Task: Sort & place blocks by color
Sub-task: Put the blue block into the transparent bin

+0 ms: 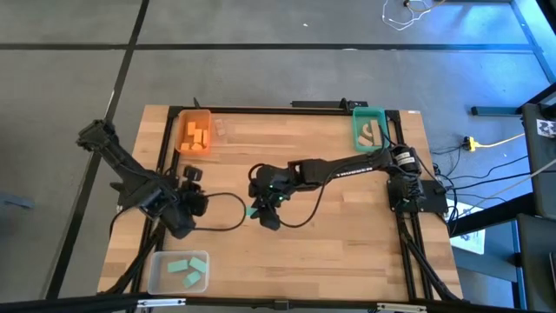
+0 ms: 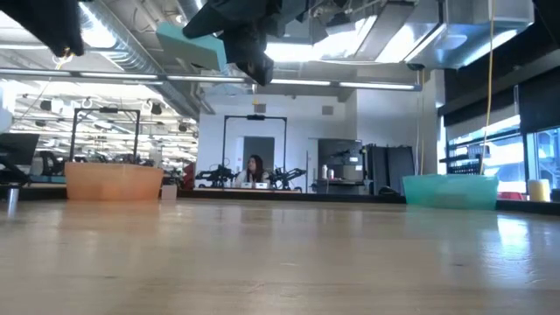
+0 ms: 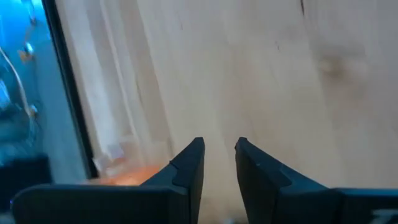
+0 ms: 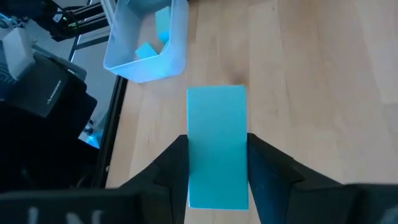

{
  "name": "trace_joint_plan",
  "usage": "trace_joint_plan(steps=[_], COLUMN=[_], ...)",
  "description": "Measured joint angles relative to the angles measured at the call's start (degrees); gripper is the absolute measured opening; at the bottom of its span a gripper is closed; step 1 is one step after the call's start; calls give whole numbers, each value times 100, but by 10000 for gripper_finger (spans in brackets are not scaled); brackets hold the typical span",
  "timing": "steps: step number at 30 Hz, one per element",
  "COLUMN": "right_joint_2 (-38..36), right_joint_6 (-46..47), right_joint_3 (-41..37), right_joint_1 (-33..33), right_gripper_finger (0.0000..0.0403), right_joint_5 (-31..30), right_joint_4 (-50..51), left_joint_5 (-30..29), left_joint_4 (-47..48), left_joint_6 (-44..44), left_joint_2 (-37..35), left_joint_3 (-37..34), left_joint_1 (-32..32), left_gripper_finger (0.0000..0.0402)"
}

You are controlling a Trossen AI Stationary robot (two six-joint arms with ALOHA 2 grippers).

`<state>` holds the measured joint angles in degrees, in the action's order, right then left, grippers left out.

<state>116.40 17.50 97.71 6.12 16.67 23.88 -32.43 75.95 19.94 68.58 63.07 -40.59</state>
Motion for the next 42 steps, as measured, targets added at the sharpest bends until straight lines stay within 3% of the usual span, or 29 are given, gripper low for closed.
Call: trace_joint_plan(steps=[5, 13, 23, 35, 42], right_joint_2=[0, 0, 0, 0, 0], right_joint_6=[12, -137, -207, -173, -260], right_joint_3=[0, 0, 0, 0, 0], right_joint_1=[-158, -263, -270, -300, -301], right_gripper_finger=[128, 128, 128, 128, 128], right_joint_5=[178, 706, 1008, 1002, 999], right_joint_4=[-127, -454, -741, -1047, -1065], left_joint_5=[-183, -827, -858, -531, -348], left_joint_4=[-465, -1733, -2914, -3404, -3406], left_joint_6=[-1316, -2485, -3852, -4785, -4889], left_joint_2=[0, 0, -1, -2, -2], left_joint_3=[0, 0, 0, 0, 0], left_joint_1=[233, 281, 270, 270, 276], left_gripper_finger=[83, 81, 81, 81, 81])
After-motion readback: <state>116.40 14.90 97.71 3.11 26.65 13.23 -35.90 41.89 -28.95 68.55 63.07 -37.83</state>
